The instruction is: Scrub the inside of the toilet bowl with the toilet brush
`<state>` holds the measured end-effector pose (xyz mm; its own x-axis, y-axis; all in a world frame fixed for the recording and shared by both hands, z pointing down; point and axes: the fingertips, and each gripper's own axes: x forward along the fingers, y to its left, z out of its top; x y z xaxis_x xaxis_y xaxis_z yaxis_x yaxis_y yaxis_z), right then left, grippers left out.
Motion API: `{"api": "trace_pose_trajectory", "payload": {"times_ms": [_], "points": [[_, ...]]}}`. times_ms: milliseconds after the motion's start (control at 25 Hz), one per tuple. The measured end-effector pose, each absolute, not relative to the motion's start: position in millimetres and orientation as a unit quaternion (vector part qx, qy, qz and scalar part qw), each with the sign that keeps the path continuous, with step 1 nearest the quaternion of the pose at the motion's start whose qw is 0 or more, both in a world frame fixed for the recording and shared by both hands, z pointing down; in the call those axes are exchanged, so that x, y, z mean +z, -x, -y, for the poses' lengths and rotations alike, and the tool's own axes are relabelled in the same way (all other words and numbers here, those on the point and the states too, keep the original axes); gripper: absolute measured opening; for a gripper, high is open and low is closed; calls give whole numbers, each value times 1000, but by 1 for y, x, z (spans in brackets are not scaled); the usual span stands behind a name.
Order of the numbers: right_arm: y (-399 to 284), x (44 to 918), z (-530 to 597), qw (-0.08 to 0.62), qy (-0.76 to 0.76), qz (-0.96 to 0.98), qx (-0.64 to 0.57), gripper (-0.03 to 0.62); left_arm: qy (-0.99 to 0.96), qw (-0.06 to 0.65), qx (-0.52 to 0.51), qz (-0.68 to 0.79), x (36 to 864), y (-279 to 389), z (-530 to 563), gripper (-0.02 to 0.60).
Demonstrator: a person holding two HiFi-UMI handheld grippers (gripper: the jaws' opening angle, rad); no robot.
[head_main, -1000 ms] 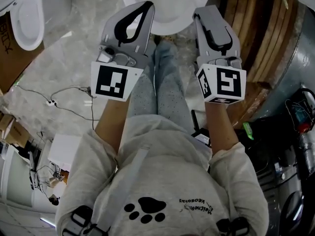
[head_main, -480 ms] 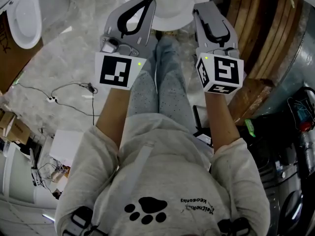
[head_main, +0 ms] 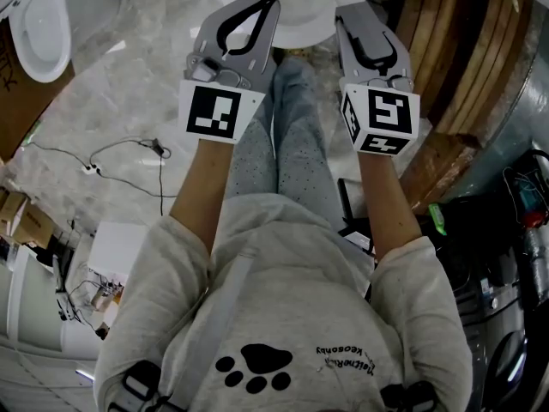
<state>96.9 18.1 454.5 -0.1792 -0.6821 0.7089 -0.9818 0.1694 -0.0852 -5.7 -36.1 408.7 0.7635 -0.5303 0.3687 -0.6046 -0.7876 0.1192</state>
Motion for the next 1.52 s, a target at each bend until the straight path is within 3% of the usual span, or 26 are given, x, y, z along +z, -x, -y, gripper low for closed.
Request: {"api": "trace_pose_trajectory", "payload": {"times_ms": [1520], "points": [[-77,559,-88,376,-531,671,356,152,-914,190,208,292,485,21,4,-11]]}}
